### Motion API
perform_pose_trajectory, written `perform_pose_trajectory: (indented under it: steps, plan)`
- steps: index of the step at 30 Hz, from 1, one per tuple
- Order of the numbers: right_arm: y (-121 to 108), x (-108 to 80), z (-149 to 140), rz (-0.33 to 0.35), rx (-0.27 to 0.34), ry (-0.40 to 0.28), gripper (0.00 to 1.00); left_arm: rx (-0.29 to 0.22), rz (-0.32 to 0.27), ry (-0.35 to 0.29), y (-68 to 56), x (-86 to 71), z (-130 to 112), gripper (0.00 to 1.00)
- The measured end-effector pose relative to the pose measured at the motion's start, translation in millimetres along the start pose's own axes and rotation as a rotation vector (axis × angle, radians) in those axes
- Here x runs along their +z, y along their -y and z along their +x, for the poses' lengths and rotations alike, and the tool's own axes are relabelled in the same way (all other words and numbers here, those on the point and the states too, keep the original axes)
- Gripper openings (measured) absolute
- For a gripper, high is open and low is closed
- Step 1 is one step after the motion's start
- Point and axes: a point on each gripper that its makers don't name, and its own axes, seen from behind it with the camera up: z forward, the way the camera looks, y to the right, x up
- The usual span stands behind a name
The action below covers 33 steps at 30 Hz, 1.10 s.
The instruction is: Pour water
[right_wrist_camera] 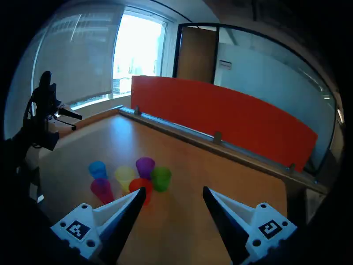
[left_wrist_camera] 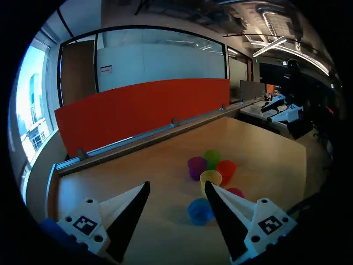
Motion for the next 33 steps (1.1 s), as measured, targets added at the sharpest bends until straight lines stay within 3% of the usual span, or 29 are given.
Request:
perform_pose_trajectory:
  steps: [17,33]
  plan:
    - [2,5.2,0,0.040,-0.058,0.032,1.00,0.065,-0.093,0.098,-16.7,9.2,-27,0.92]
    - [-3,24.2,-9,0.045,-0.053,0.053,1.00,0.124,-0.181,0.187,-39.8,39.7,-79,0.92]
